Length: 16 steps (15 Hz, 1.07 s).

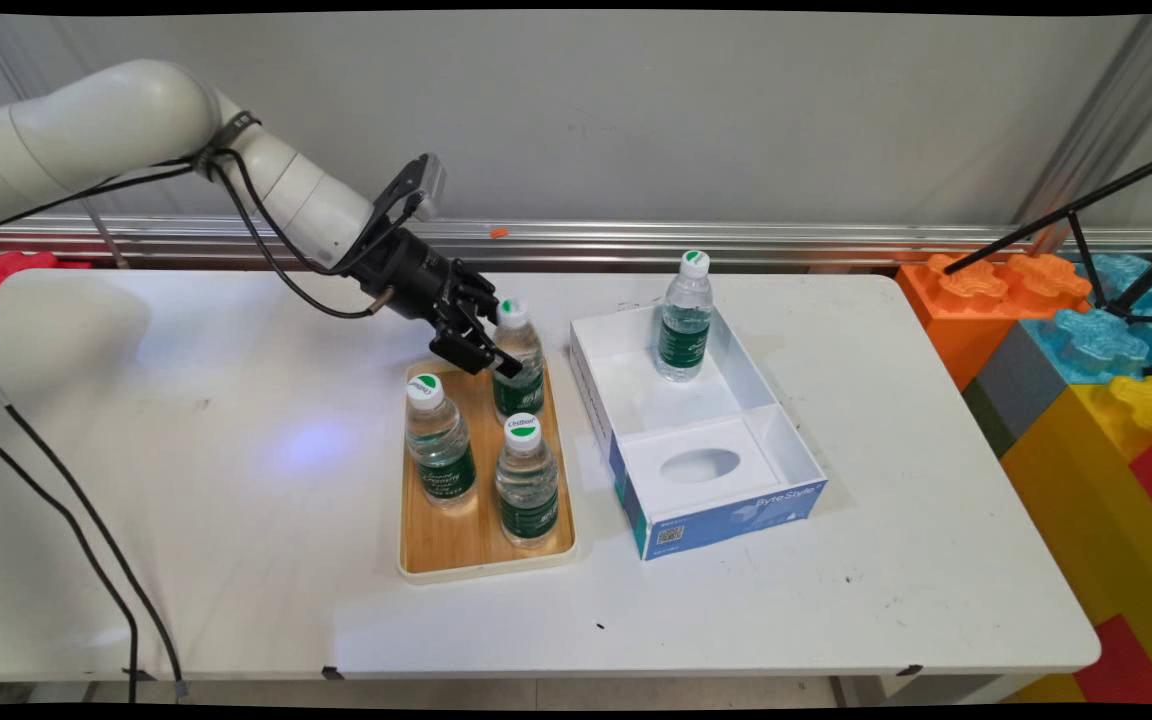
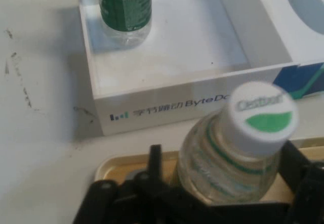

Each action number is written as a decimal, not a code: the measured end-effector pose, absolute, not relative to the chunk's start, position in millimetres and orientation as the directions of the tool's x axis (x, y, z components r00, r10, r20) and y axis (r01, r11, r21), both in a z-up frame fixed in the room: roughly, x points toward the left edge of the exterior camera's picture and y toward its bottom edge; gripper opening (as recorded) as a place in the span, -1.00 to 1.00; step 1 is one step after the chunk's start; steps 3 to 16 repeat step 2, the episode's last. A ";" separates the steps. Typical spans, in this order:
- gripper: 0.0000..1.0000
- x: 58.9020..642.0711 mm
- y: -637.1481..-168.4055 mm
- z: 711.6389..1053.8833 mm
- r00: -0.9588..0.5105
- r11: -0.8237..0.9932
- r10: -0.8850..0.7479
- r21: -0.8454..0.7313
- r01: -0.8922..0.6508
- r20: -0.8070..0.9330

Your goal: Place the picked object on the tray

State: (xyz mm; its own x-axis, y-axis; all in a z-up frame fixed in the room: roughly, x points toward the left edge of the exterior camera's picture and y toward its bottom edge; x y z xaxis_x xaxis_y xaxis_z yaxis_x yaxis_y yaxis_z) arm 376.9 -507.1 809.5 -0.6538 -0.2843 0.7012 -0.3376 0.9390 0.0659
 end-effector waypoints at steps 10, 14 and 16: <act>1.00 377.9 -506.0 808.4 -0.652 0.939 -0.286 0.069 -0.337 0.702; 1.00 377.9 -506.0 808.4 -0.652 0.939 -0.286 0.069 -0.337 0.702; 1.00 377.9 -506.0 808.4 -0.652 0.939 -0.286 0.069 -0.337 0.702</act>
